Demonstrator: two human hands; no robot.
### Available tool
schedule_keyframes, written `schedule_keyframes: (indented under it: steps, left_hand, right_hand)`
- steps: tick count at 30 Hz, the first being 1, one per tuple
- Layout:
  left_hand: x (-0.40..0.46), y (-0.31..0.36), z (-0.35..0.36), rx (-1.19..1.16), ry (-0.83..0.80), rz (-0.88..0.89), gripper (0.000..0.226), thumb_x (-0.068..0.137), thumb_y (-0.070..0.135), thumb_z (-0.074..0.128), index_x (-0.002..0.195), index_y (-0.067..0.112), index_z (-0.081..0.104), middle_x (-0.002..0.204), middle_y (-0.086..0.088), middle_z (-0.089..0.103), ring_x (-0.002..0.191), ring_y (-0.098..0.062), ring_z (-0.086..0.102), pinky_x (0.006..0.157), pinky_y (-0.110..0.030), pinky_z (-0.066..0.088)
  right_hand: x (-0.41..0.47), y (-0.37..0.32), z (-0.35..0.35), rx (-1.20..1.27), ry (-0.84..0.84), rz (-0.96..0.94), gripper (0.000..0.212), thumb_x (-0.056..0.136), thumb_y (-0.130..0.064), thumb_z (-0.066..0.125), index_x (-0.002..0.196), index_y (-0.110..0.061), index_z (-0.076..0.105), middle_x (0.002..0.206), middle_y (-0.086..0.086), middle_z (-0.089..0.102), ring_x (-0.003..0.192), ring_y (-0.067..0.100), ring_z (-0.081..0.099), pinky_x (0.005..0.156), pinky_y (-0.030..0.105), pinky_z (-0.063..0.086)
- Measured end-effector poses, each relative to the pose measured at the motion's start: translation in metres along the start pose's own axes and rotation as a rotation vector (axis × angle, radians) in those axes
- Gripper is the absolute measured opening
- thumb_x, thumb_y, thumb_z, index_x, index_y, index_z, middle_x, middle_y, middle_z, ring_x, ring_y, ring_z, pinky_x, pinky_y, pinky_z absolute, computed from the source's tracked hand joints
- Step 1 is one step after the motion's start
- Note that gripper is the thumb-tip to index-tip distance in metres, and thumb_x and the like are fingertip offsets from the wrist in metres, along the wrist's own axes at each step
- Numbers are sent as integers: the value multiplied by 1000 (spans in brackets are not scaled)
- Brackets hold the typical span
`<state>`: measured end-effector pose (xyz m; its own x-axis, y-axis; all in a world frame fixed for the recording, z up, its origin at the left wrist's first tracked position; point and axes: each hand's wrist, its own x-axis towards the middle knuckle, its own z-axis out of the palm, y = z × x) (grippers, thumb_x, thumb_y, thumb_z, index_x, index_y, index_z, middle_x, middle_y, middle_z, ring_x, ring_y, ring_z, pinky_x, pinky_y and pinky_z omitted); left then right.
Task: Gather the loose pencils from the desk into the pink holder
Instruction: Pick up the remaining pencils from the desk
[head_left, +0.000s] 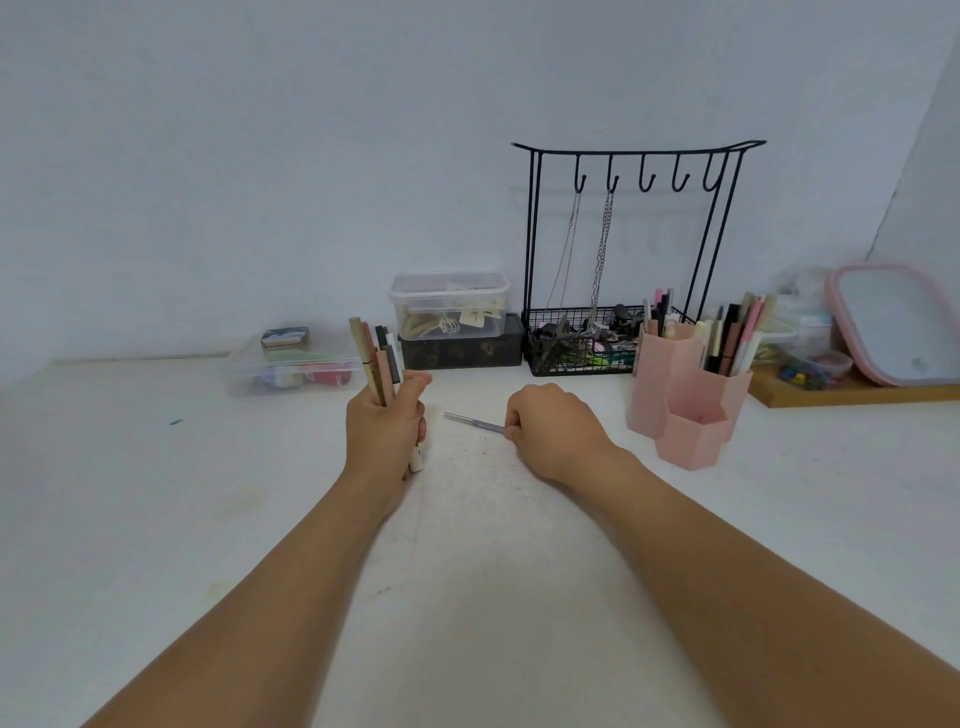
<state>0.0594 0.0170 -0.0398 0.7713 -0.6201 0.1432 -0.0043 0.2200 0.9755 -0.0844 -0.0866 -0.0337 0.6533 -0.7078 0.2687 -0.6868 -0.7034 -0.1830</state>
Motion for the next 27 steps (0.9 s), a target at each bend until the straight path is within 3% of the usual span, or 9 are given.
schedule_keyframes:
  steps: [3, 5, 7, 9, 12, 19, 23, 27]
  left_hand:
    - [-1, 1, 0, 10, -5, 5, 13, 95, 22, 67, 96, 9, 66, 53, 3, 43, 49, -14, 39, 50, -27, 39]
    - [-2, 1, 0, 32, -9, 11, 21, 95, 30, 68, 90, 10, 65, 54, 2, 45, 48, -13, 41, 48, -23, 40]
    - [-3, 2, 0, 38, -14, 8, 27, 94, 37, 69, 86, 12, 66, 55, 1, 47, 49, -13, 42, 46, -21, 41]
    - [-4, 3, 0, 39, -22, 7, 29, 92, 40, 72, 85, 12, 66, 58, 0, 49, 52, -15, 43, 48, -22, 42]
    - [-5, 4, 0, 58, -38, 18, 36, 85, 47, 77, 84, 13, 65, 59, -2, 50, 53, -16, 45, 50, -23, 44]
    - [-10, 5, 0, 49, -87, 73, 40, 69, 48, 82, 73, 14, 62, 54, 0, 56, 47, -13, 47, 45, -20, 44]
    - [-14, 6, 2, -4, -118, 98, 26, 79, 30, 82, 79, 10, 66, 56, 7, 66, 49, -4, 62, 51, -16, 50]
    - [-16, 7, 4, -46, -137, 79, 35, 79, 24, 84, 91, -5, 68, 77, -14, 74, 67, -18, 75, 59, -23, 57]
  right_hand:
    - [-1, -2, 1, -75, -36, -3, 9, 95, -16, 56, 97, -12, 64, 99, 8, 64, 85, 28, 62, 73, 37, 52]
    - [0, -2, 4, 24, -29, 19, 9, 96, -15, 55, 94, -13, 63, 97, 6, 64, 85, 26, 62, 75, 38, 54]
    - [1, -3, 5, 336, 37, 82, 11, 98, -18, 57, 93, -14, 65, 92, 2, 65, 81, 20, 61, 70, 30, 53]
    - [-1, -9, 1, 853, 50, 151, 12, 98, -16, 58, 96, -8, 67, 86, 3, 64, 75, 16, 61, 61, 19, 51]
    - [-8, -21, -5, 1400, -33, 141, 13, 98, -12, 61, 103, -2, 67, 82, 7, 65, 76, 15, 65, 63, 24, 55]
    - [-16, -44, 2, 1414, 21, 23, 16, 92, -12, 69, 106, -5, 74, 77, 1, 72, 70, 6, 65, 62, 21, 51]
    - [-17, -52, 8, 1396, 66, -37, 18, 92, -8, 68, 109, -6, 75, 78, 3, 72, 73, 11, 66, 63, 21, 52]
    - [-16, -54, 11, 1396, 105, -74, 16, 91, 3, 65, 102, -3, 74, 82, 9, 74, 74, 18, 70, 63, 21, 54]
